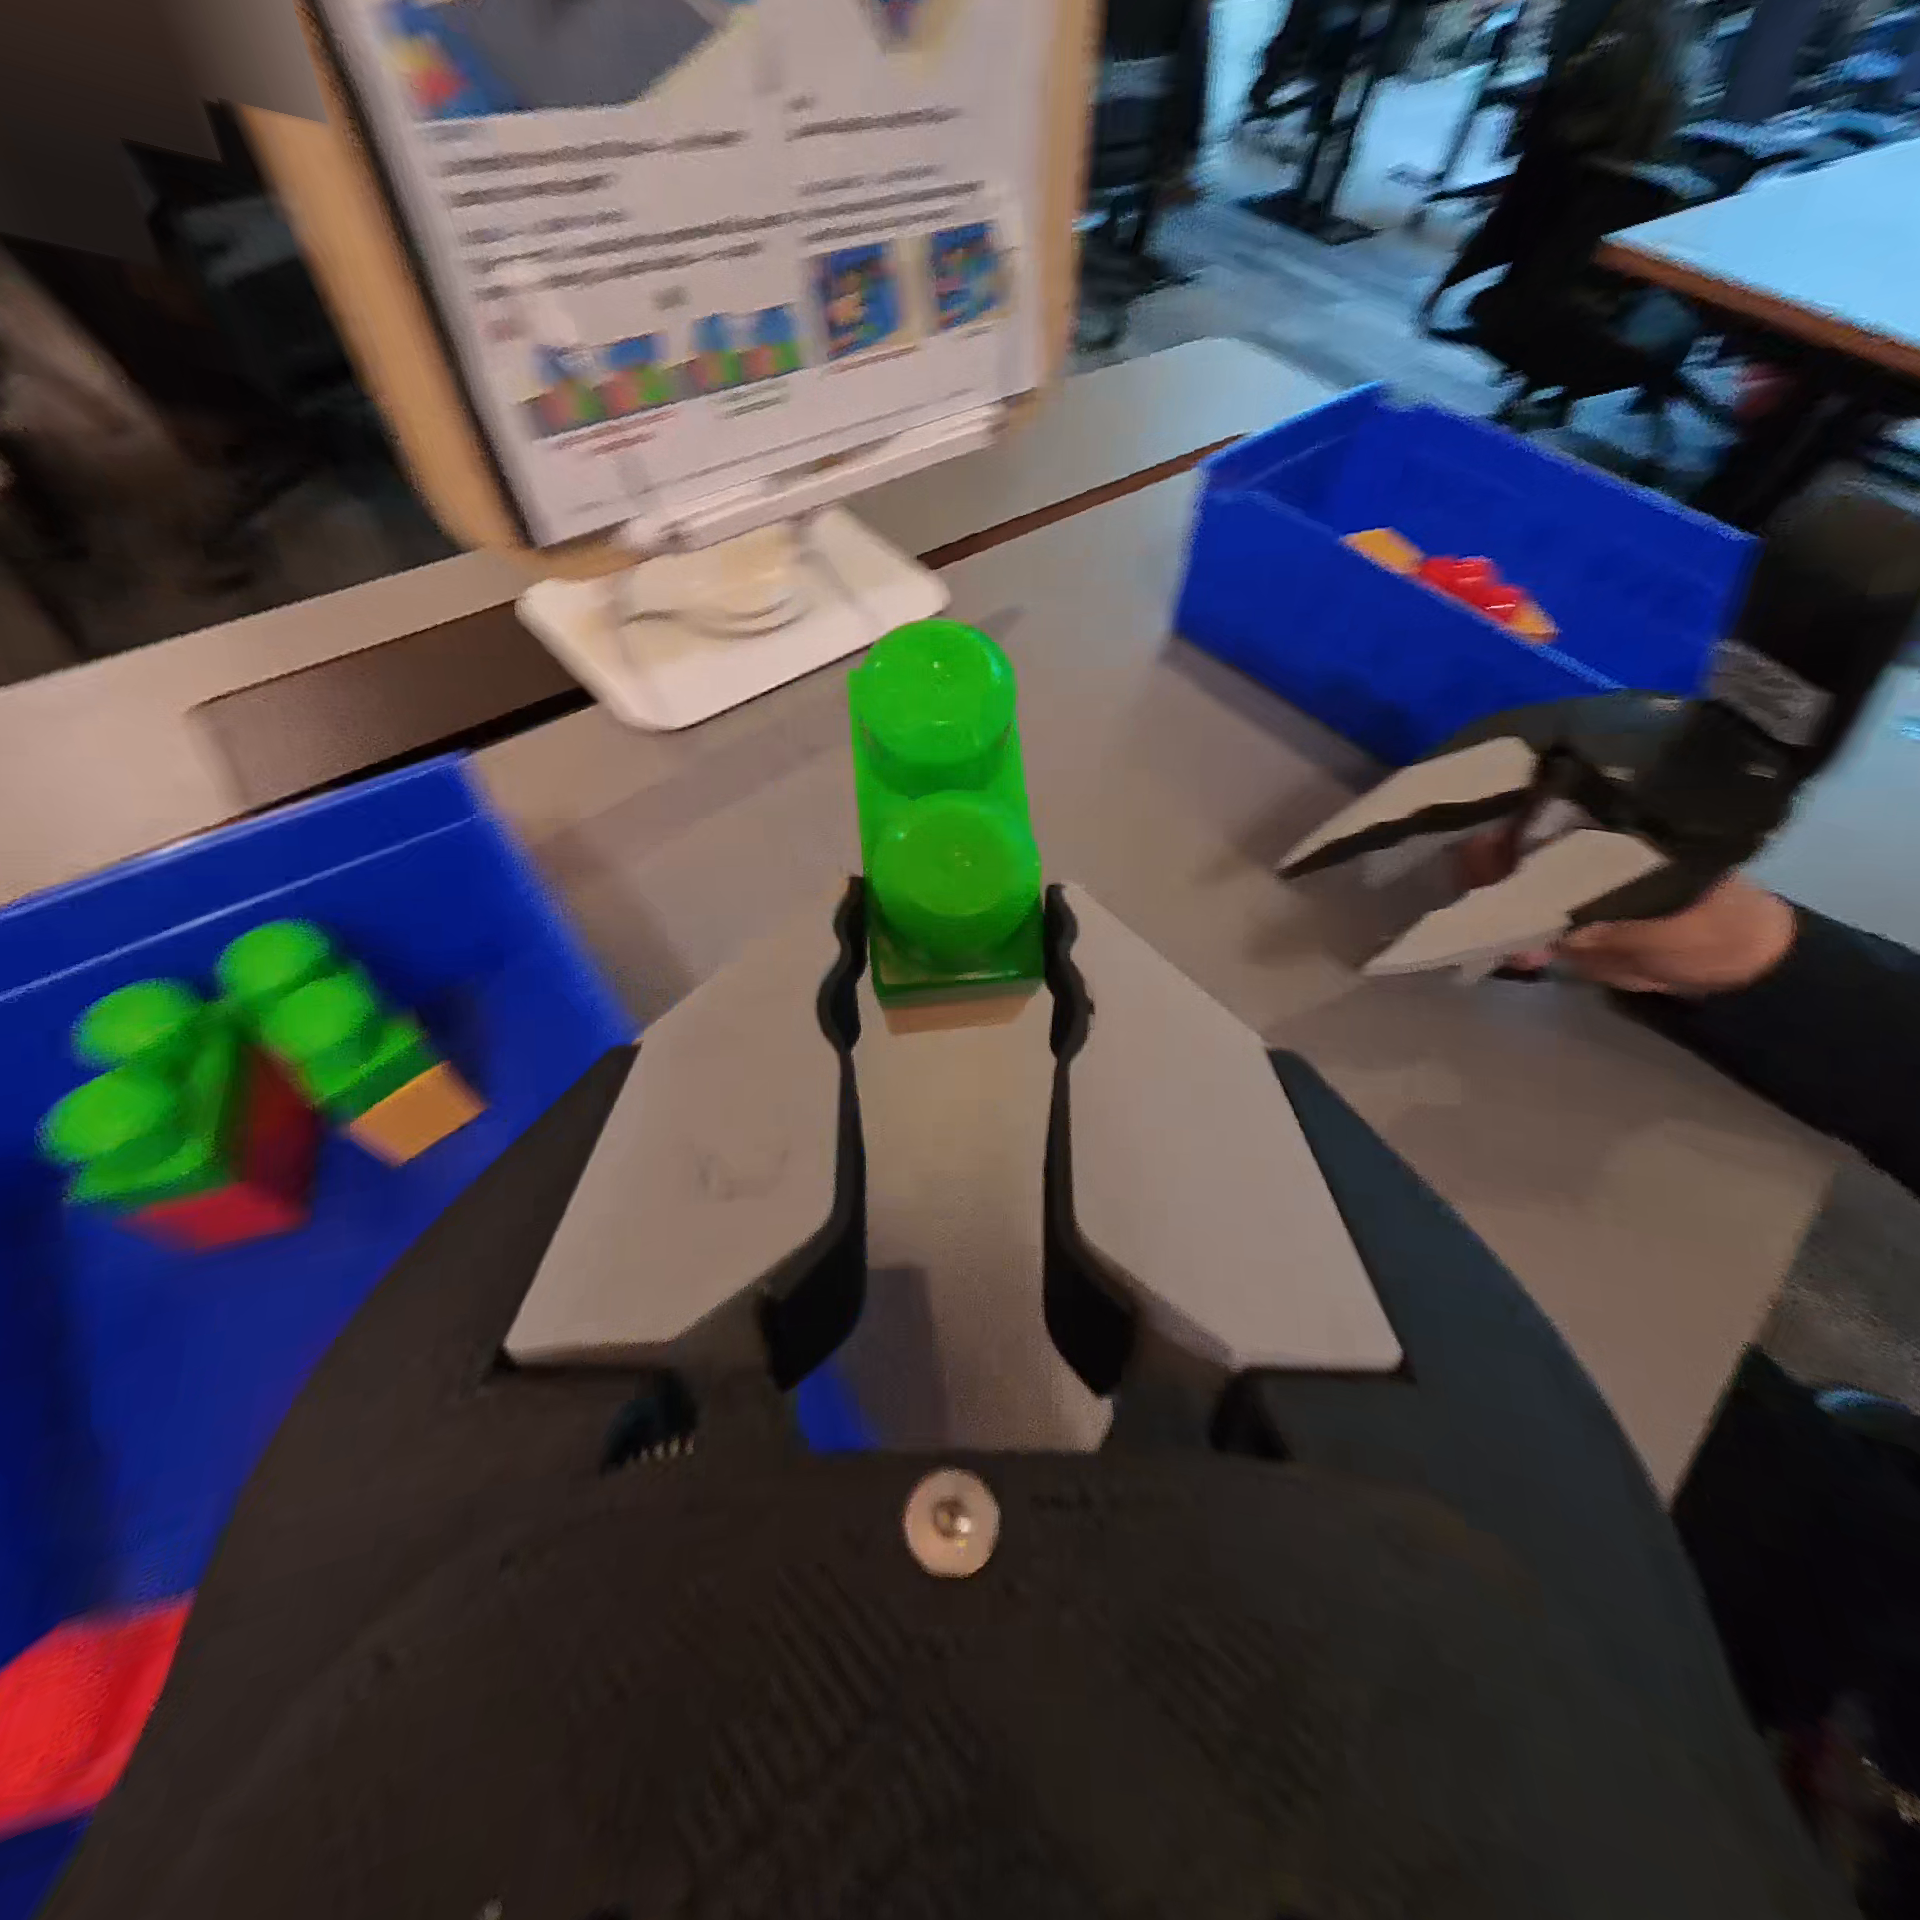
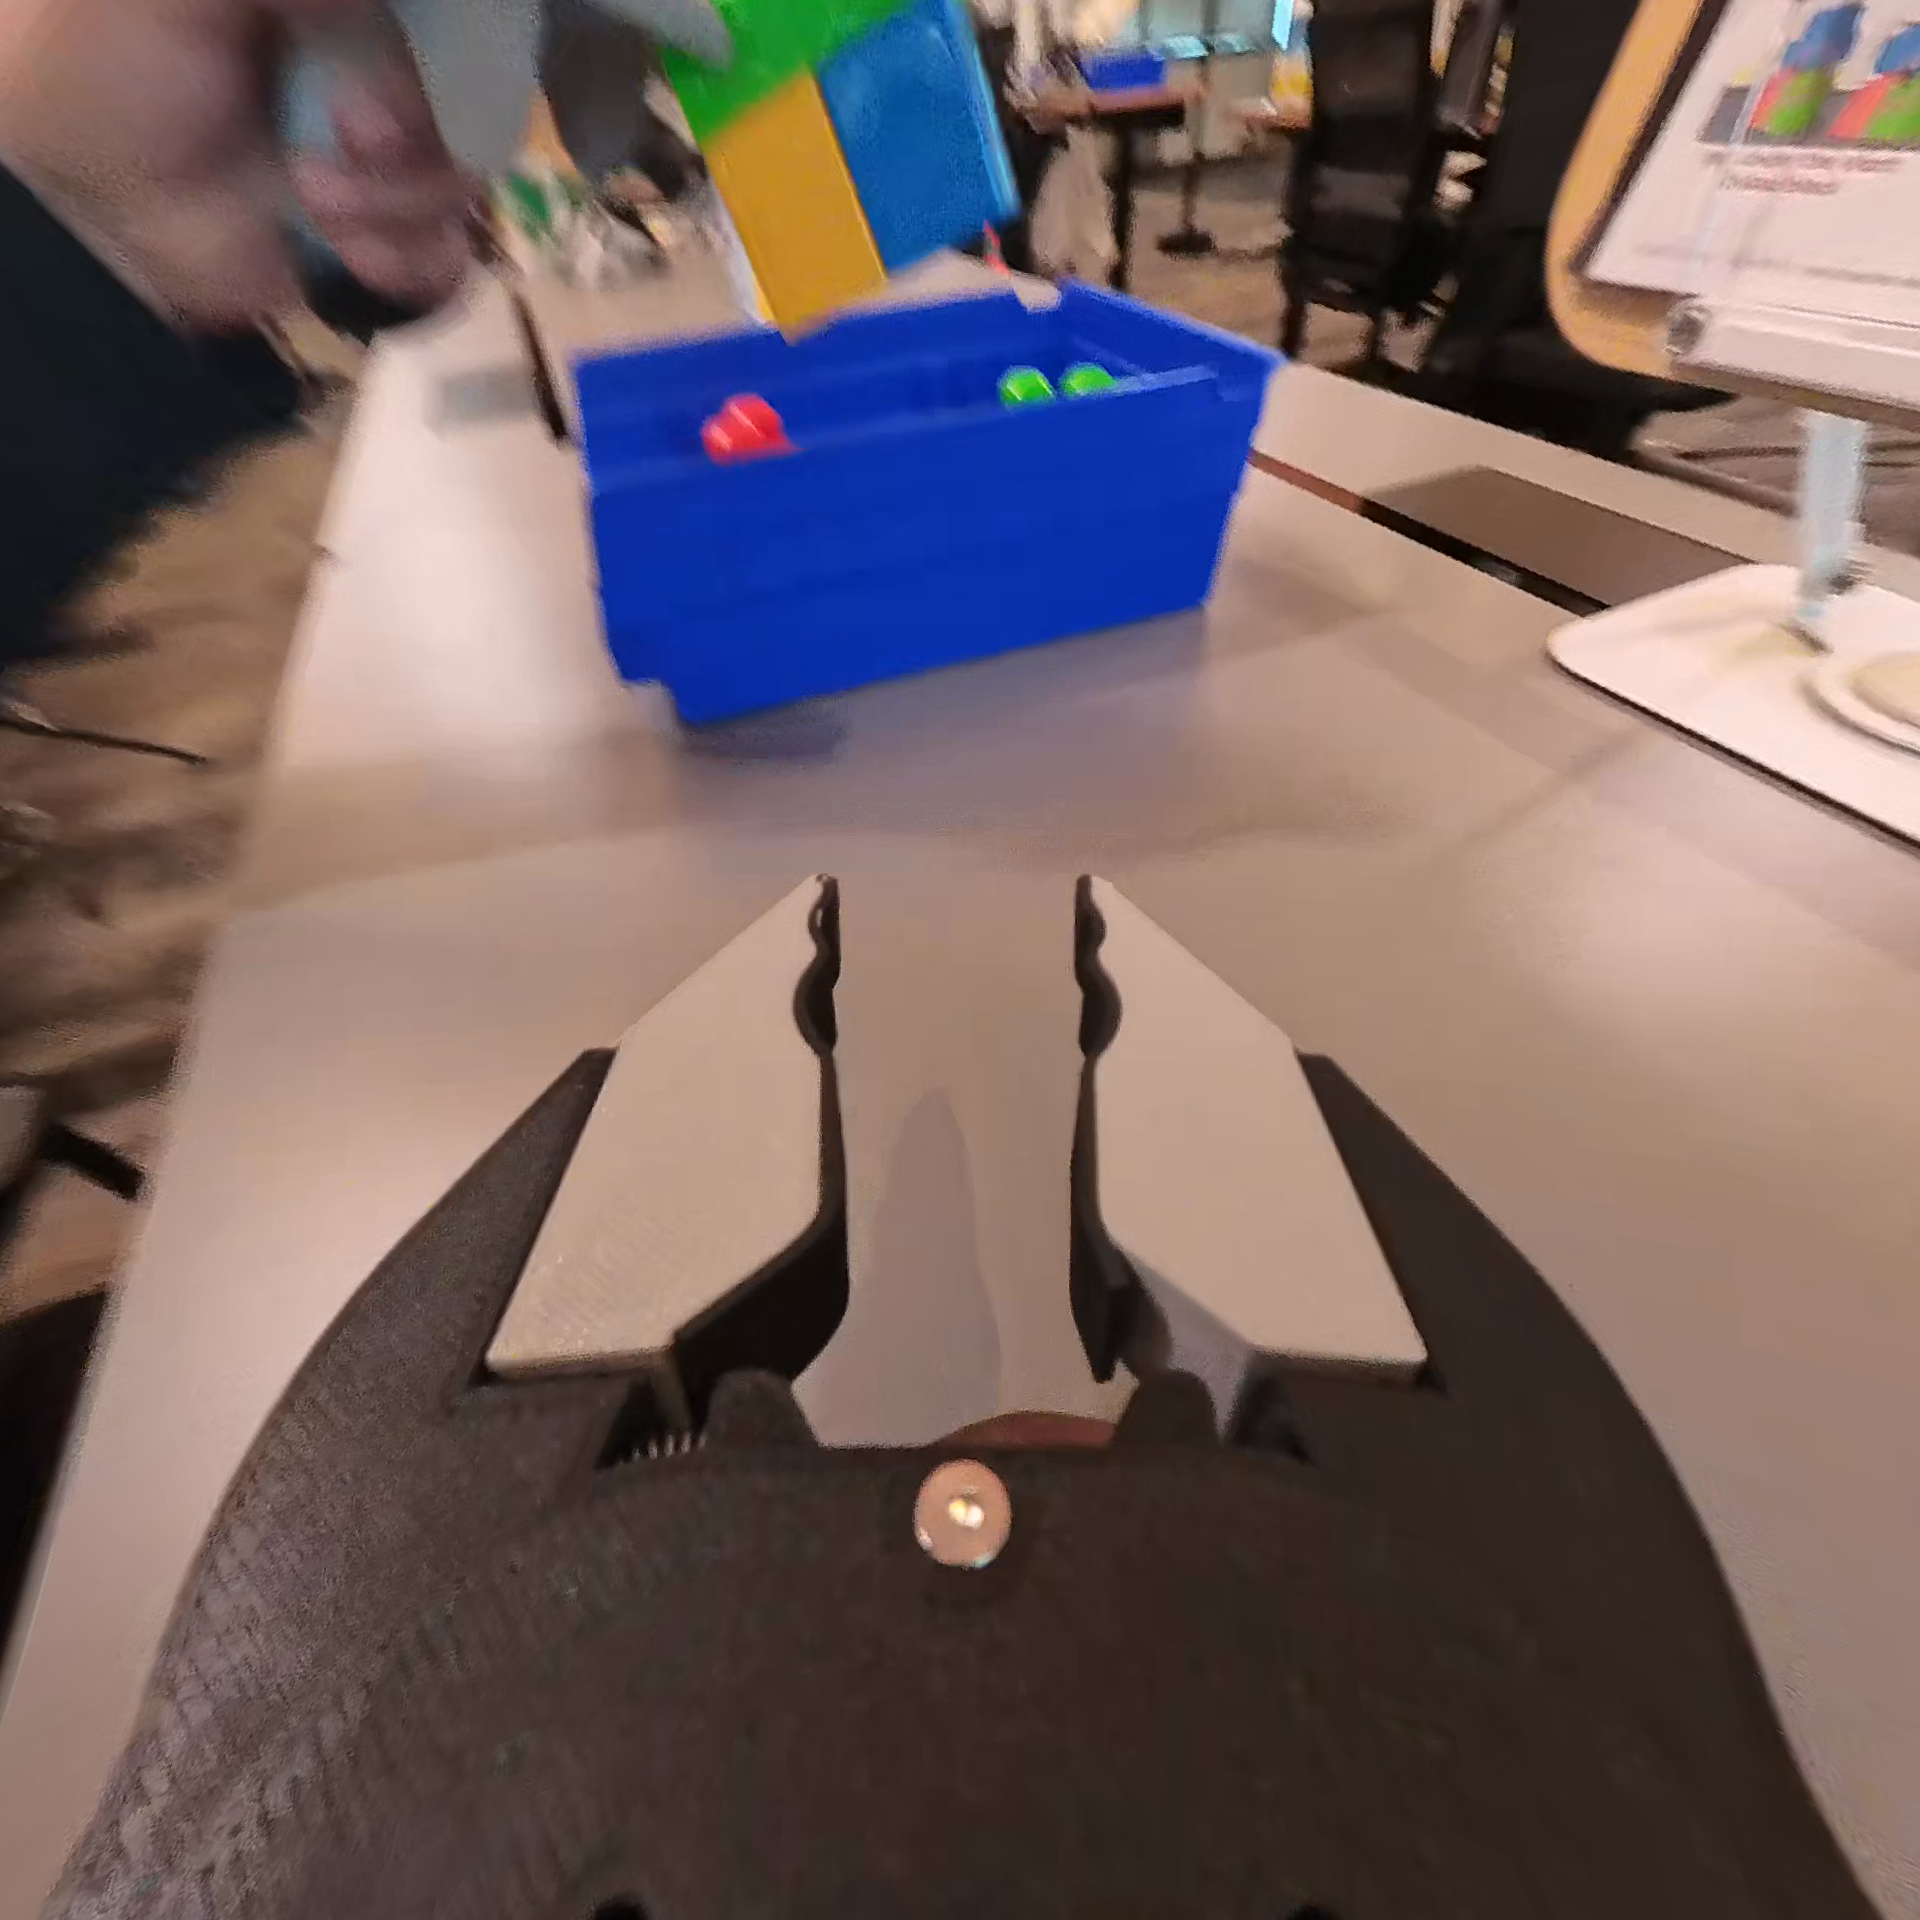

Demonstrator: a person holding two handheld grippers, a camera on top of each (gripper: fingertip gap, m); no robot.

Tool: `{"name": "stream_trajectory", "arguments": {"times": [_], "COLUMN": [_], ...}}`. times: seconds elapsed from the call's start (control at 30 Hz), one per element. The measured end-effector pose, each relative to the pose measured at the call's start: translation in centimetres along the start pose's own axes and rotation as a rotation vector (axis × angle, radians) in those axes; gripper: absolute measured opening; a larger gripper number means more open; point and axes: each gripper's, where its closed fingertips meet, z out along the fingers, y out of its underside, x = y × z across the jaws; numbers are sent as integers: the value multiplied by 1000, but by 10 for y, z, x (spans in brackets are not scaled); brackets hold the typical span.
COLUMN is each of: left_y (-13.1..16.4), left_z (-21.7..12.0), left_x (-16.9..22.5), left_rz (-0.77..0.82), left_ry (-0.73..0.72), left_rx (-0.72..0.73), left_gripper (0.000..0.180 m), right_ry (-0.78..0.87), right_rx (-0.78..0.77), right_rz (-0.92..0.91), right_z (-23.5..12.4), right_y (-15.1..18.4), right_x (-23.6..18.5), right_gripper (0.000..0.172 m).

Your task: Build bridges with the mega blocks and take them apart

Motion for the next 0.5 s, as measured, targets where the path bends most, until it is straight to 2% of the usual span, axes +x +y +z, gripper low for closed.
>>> {"name": "stream_trajectory", "arguments": {"times": [0.1, 0.2, 0.27, 0.33, 0.4, 0.5], "left_y": [3, 16, 25, 31, 39, 40], "left_z": [27, 57, 74, 86, 95, 99], "left_x": [57, 90, 100, 107, 104, 99], "left_rz": [15, 5, -9, -51, -62, -112], "left_ry": [167, 265, 297, 344, 344, 373], "left_rx": [37, 35, 39, 56, 48, 87], "left_gripper": [32, 32, 31, 32, 32, 32], "right_ry": [-160, -238, -267, -257, -224, -218], "right_rx": [117, 201, 247, 226, 189, 194], "right_rz": [136, 268, 357, 435, 473, 483], "right_z": [-8, -16, -21, -20, -16, -15], "right_y": [-18, -29, -33, -26, -16, -16], "right_x": [-15, -12, -6, 4, 13, 16], "right_gripper": [42, 43, 40, 37, 31, 35]}}
